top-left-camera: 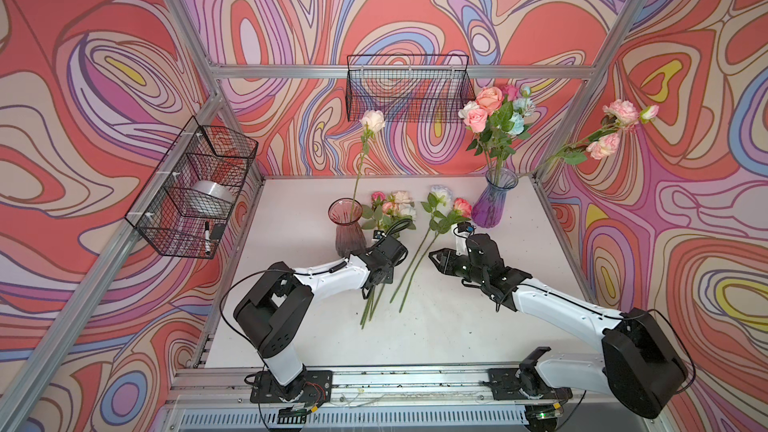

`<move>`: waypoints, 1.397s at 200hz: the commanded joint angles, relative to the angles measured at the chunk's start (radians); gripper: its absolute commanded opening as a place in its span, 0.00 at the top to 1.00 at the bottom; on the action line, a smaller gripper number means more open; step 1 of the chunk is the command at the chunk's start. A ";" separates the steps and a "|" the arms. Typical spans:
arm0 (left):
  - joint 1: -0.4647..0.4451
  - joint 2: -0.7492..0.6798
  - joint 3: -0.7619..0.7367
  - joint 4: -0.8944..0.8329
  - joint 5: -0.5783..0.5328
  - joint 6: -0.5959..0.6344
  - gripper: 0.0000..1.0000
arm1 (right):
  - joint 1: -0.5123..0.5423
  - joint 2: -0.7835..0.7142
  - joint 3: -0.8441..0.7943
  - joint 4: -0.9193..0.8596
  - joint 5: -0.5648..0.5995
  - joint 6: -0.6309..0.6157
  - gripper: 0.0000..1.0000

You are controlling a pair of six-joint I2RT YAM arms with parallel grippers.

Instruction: Arrange the flowers into the vase

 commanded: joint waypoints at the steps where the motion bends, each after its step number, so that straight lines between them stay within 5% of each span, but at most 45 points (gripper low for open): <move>1: -0.024 -0.062 -0.002 -0.015 0.027 0.011 1.00 | 0.006 -0.022 -0.009 -0.002 0.005 -0.006 0.66; 100: -0.039 -0.347 0.020 -0.189 -0.090 0.032 1.00 | 0.006 -0.037 0.013 0.003 -0.013 0.001 0.65; 150: -0.041 -0.580 -0.113 0.063 0.172 0.190 1.00 | 0.006 -0.031 0.059 0.175 -0.195 0.071 0.49; 187: -0.041 -0.689 -0.236 0.274 0.364 0.198 1.00 | 0.007 0.021 0.096 0.384 -0.314 0.177 0.48; 242: -0.041 -0.725 -0.289 0.369 0.405 0.164 1.00 | 0.080 0.108 0.153 0.494 -0.397 0.217 0.56; 279: -0.041 -0.726 -0.294 0.387 0.405 0.156 1.00 | 0.111 0.149 0.168 0.496 -0.385 0.228 0.76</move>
